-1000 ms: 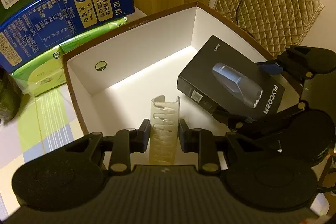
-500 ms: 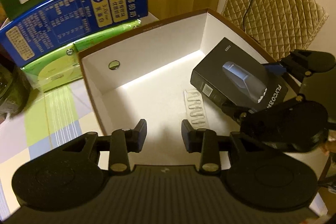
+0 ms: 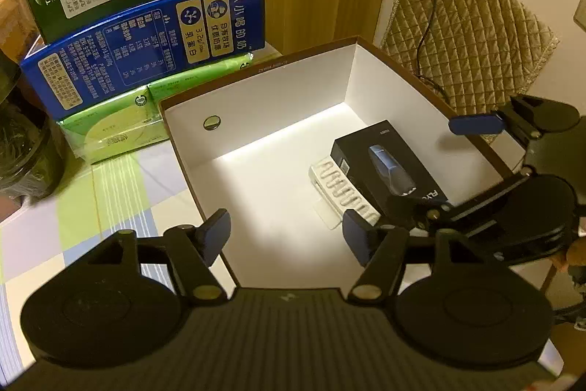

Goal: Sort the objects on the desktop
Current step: 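Open the left tool to drop the holder while the right tool drops the black box in, then withdraw both open tools from the brown box back over the table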

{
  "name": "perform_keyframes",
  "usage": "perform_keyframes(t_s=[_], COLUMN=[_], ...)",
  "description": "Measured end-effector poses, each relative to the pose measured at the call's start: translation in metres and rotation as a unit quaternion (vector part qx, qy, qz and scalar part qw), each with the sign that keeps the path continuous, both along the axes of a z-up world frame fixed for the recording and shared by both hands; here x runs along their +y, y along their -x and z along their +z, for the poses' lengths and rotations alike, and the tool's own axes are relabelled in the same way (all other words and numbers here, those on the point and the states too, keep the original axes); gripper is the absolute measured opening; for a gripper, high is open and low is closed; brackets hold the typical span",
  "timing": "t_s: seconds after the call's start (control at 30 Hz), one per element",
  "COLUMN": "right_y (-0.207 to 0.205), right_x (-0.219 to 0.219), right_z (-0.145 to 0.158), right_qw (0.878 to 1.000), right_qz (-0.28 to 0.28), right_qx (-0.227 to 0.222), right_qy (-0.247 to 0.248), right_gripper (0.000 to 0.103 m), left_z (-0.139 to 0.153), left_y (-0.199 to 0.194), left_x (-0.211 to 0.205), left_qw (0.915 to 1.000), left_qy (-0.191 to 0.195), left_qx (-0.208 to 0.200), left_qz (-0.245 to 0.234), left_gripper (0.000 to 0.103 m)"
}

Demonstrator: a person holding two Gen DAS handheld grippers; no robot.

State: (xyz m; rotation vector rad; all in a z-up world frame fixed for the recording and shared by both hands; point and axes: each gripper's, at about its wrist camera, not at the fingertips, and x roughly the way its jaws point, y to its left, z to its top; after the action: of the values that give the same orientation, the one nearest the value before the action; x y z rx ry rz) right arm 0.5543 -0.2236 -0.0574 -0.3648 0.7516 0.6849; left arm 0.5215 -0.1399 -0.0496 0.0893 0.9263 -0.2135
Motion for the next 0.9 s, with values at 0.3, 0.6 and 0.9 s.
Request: perform_keyframes(t_s=[0.3, 0.6, 0.9], right_y=[0.032, 0.072, 0.112], right_x=[-0.024, -0.049, -0.064], right_z=[0.017, 0.036, 0.052], right_qw=[0.999, 0.994, 0.989], right_qz=[-0.011, -0.041, -0.068], right_qx=[0.027, 0.022, 0.021], right_qy=[-0.046, -0.097, -0.127], right_gripper=[0.101, 0.101, 0.101], left_z=[0.015, 0.036, 0.055], left_y=[0.025, 0.062, 0.11], left_x=[0.0, 0.004, 0.014], left_qw=[0.9999, 0.9992, 0.9981], left_qy=[0.009, 0.017, 0.019], left_qx=[-0.012, -0.034, -0.053], left_qz=[0.001, 0.009, 0.024], left_gripper=[0.076, 0.089, 0.093])
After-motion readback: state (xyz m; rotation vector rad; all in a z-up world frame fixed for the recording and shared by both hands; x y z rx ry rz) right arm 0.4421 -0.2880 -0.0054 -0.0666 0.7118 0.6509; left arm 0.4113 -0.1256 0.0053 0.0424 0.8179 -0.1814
